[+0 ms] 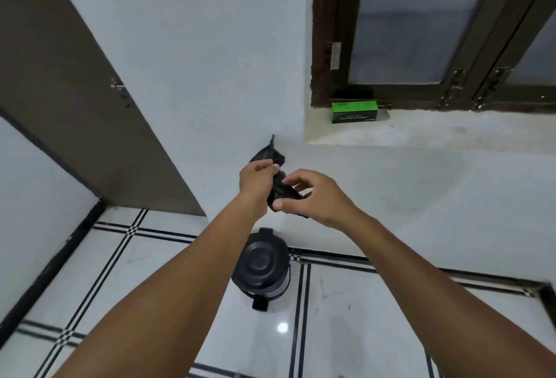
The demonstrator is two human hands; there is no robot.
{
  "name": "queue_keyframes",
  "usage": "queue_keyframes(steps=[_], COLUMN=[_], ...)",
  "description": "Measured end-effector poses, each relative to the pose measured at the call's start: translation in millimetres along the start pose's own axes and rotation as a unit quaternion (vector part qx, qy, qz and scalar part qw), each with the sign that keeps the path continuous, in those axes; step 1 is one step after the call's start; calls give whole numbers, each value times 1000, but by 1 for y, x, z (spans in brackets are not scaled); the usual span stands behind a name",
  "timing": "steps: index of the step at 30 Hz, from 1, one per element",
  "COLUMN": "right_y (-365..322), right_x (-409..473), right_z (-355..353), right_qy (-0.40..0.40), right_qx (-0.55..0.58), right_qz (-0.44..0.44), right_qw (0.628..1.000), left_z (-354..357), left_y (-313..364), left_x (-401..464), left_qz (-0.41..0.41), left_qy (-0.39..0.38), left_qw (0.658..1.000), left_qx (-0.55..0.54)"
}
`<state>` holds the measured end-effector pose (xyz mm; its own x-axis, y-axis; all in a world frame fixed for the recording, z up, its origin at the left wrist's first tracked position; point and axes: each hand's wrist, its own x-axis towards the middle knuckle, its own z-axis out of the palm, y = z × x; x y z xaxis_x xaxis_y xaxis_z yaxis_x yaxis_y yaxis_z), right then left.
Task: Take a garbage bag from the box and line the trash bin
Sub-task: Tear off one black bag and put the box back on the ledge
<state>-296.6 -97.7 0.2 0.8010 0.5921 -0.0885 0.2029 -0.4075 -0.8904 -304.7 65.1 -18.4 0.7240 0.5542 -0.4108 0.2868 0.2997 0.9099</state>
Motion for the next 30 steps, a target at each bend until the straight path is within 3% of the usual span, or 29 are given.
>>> queue_keyframes(steps=[2, 4, 7, 11, 15, 21, 25, 30], right_y=[-11, -19, -30, -56, -67, -62, -62, -57], right_x=[9, 23, 44, 56, 60, 72, 81, 87], right_z=[29, 58, 100, 149, 175, 187, 179, 166], right_qy=[-16, 22, 90, 95, 79, 100, 112, 94], right_qx=[-38, -60, 29, 214, 271, 277, 318, 412], right_qz=[-10, -17, 31, 131, 172, 159, 154, 155], right_qw=[999, 998, 995, 963, 944, 942, 929, 893], left_z=[-25, -53, -104, -163, -190, -211, -212, -205], left_y=[3, 10, 19, 17, 4, 1, 11, 19], left_x=[6, 9, 15, 27, 33, 48, 49, 58], left_qz=[-36, -62, -46, 40, 65, 72, 61, 53], left_qy=[13, -17, -77, -119, -188, -135, -140, -123], left_qw=[998, 992, 986, 991, 968, 978, 980, 987], left_qx=[-45, -104, -142, 55, 152, 141, 125, 87])
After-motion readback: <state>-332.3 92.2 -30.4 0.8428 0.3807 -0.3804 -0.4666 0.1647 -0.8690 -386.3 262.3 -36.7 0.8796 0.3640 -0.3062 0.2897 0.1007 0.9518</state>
